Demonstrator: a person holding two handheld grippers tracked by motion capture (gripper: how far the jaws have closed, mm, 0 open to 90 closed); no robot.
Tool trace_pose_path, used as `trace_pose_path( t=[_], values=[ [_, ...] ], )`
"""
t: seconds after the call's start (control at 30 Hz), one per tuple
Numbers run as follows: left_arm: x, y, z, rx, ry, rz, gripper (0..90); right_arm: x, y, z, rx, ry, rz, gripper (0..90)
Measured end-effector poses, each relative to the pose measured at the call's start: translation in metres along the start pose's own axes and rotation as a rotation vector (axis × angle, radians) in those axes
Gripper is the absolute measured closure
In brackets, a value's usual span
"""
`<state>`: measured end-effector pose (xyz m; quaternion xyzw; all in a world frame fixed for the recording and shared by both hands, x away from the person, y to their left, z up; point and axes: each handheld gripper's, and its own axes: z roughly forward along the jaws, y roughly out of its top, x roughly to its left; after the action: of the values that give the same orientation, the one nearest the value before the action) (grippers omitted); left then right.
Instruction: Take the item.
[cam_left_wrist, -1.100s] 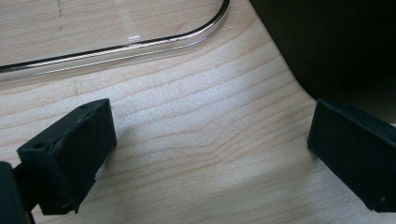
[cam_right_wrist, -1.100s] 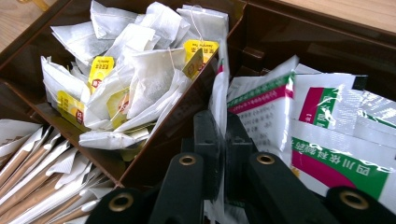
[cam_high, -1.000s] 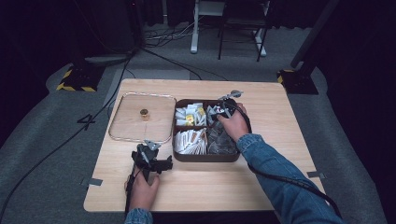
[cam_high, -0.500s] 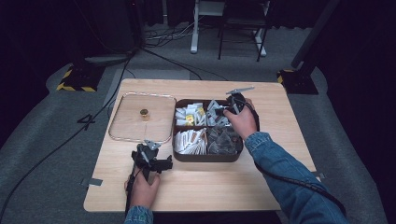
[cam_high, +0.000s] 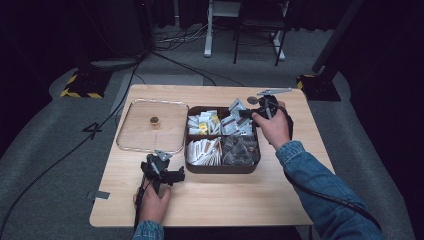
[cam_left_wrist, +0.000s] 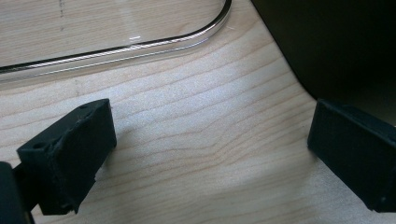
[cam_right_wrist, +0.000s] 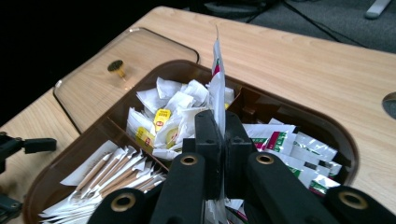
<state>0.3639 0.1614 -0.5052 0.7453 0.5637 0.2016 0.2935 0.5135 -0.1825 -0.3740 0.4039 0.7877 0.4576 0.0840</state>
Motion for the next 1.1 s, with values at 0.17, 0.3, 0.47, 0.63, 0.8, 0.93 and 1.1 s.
trace_pose_path(
  t=[0.17,0.3,0.47,0.63,0.8,0.93,1.1],
  values=[
    [0.0,0.0,0.0,0.0,0.0,0.0,1.4,-0.006,0.001,-0.017,-0.026,0.003,0.008,88.3],
    [0.0,0.0,0.0,0.0,0.0,0.0,1.4,-0.012,0.001,-0.029,-0.045,0.001,0.021,88.3],
    [0.0,0.0,0.0,-0.001,0.0,0.0,1.4,-0.021,-0.003,-0.043,-0.064,-0.004,0.032,88.3],
    [0.0,0.0,0.0,0.0,0.0,0.001,1.4,-0.034,-0.009,-0.057,-0.072,-0.022,0.05,88.4],
    [0.0,0.0,0.0,0.0,0.0,0.001,1.4,-0.047,-0.014,-0.07,-0.075,-0.042,0.067,88.4],
    [0.0,0.0,0.0,0.0,0.0,0.0,1.4,-0.058,-0.018,-0.08,-0.075,-0.072,0.067,88.4],
    [0.0,0.0,0.0,0.0,0.0,0.0,1.4,-0.075,-0.026,-0.092,-0.071,-0.103,0.09,88.3]
  ],
)
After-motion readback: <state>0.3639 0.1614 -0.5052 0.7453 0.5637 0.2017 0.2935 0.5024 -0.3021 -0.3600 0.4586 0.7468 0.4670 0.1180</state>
